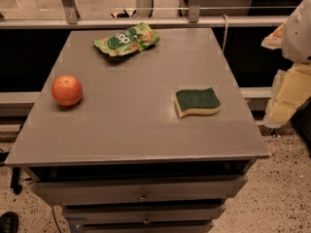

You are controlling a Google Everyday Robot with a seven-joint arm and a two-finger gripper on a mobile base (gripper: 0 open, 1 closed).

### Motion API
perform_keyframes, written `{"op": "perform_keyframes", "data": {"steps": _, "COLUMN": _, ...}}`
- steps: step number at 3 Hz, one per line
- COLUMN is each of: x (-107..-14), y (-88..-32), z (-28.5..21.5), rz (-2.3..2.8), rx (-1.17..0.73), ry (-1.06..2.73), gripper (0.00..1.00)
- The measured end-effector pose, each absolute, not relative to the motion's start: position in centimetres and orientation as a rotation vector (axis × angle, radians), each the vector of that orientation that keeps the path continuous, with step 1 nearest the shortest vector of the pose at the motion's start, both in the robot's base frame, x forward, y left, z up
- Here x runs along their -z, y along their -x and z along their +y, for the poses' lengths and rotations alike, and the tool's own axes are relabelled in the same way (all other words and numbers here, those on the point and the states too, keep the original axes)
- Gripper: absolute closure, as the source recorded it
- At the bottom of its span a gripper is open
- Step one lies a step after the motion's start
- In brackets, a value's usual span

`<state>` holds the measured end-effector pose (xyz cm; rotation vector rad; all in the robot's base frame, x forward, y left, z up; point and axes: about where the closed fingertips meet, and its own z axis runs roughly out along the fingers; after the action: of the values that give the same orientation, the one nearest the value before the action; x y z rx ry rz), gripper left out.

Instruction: Move sponge near green rice chip bag

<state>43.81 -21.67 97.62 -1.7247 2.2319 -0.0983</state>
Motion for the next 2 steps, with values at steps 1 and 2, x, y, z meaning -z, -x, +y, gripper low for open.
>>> {"op": "perform_keyframes", "data": {"steps": 1, "x": -97.7, "y": -43.9, "z": -21.6, "rz": 2.222, "rx": 0.100, "ry": 1.720, "gripper": 0.00}}
{"op": "perform_keyframes", "data": {"steps": 2, "x": -96.0, "y": -45.6, "z": -20.6, "rz": 2.158, "rx": 0.061, "ry": 1.742, "gripper": 0.00}}
